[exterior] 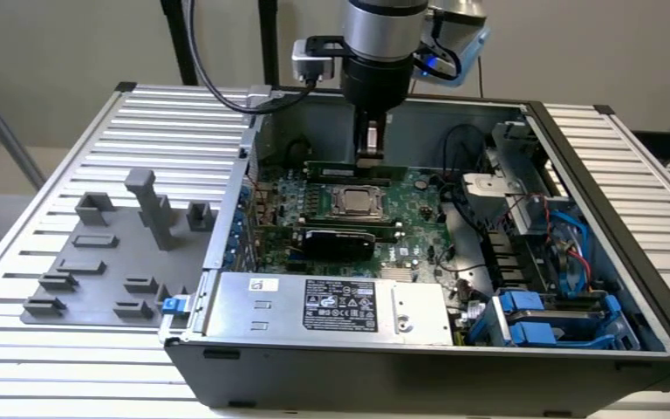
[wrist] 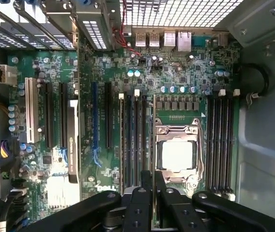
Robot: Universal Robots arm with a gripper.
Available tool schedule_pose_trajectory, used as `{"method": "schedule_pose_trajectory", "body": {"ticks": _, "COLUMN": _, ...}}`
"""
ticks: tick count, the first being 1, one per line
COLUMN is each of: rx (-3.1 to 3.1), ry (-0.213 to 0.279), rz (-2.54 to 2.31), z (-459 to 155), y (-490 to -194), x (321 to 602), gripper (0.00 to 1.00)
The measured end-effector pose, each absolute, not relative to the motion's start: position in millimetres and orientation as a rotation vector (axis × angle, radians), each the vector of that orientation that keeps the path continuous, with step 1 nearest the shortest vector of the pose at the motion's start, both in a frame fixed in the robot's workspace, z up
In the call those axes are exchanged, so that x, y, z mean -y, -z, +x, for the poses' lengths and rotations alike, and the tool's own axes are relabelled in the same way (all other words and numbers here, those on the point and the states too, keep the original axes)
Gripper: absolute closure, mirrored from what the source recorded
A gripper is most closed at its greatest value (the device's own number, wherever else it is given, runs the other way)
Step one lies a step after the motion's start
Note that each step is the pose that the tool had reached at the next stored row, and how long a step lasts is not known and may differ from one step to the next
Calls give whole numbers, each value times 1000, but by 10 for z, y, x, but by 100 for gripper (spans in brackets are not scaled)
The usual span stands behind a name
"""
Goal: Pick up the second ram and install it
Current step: 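Insert the second ram into the second slot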
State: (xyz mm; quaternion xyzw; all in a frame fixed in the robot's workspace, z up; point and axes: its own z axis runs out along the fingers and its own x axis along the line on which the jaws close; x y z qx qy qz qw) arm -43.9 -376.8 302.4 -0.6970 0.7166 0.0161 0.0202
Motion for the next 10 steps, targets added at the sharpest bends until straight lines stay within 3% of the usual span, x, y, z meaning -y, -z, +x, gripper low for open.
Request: {"method": "schedule_pose_trajectory", "body": {"ticks": 10, "rx": -2223, "ry": -50, "rz": -2162, "z": -442, "y": -2842, "x": 3768, "gripper": 100}}
